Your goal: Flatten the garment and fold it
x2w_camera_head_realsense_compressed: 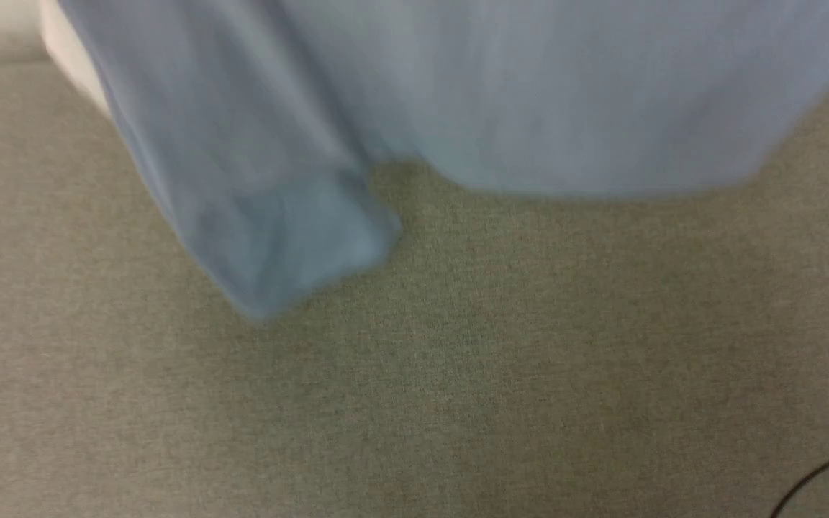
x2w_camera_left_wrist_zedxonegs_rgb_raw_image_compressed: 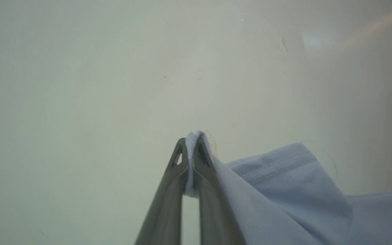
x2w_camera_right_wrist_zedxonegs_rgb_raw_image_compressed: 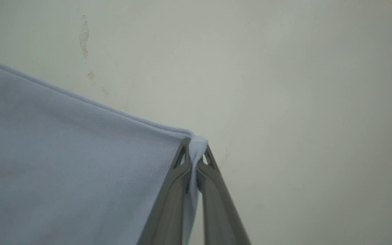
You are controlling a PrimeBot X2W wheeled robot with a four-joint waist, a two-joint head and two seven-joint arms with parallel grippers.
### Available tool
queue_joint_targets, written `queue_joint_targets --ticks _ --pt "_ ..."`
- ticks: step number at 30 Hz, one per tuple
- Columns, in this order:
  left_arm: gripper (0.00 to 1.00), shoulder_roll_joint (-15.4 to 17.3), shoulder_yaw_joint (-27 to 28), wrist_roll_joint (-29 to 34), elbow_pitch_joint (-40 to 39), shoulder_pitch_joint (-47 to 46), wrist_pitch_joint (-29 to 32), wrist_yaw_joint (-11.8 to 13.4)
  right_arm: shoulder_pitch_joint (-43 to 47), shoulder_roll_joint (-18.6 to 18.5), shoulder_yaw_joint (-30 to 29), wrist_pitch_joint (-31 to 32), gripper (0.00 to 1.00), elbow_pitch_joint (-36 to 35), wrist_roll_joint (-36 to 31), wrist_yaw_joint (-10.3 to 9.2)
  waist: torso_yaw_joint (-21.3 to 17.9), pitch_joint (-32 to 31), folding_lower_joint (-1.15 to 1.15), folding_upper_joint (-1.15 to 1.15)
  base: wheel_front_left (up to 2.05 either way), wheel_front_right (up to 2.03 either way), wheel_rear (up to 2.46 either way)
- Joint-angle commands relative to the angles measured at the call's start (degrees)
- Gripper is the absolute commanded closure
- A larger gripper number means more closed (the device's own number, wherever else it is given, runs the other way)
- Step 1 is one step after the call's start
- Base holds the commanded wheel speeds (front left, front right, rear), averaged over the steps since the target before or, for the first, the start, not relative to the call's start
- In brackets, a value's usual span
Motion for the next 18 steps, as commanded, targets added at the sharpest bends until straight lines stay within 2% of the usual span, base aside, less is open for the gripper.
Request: queue_joint_targets --ticks 1,5,8,11,18 --pt "1.00 -0.5 0.1 0.7 1.4 -2.4 -0.7 -0.4 -1.7 0.6 0.2 -1.0 1.00 1.2 -0.6 -0.12 -1.1 6.9 -0.02 0.00 0.00 0.00 0.00" --pt "1.00 -3.8 -0.4 3.0 11.1 -12.0 -4.9 -2.1 -9.1 3.5 1.1 -6.8 1.00 9.4 -2.8 -0.12 -1.3 10.0 -0.02 0.00 0.00 0.00 0.00" --pt "1.00 -5.1 -1.2 5.0 17.4 -17.0 -8.2 -3.5 -12.6 6.3 2.2 -10.8 1.00 14.9 -3.8 -0.12 -2.1 11.1 -0.02 0.00 0.00 0.00 0.00" --pt "1.00 -7.0 -2.0 6.4 22.2 -21.1 -11.4 -4.7 -14.9 7.3 3.7 -13.2 1.00 18.8 -3.6 -0.12 -1.3 12.9 -0.02 0.00 0.00 0.00 0.00" --pt "1.00 -9.6 -4.6 7.6 30.3 -19.4 -15.0 -8.3 -13.1 8.3 8.9 -16.7 1.00 24.3 -1.2 -0.12 0.9 14.6 -0.02 0.00 0.00 0.00 0.00"
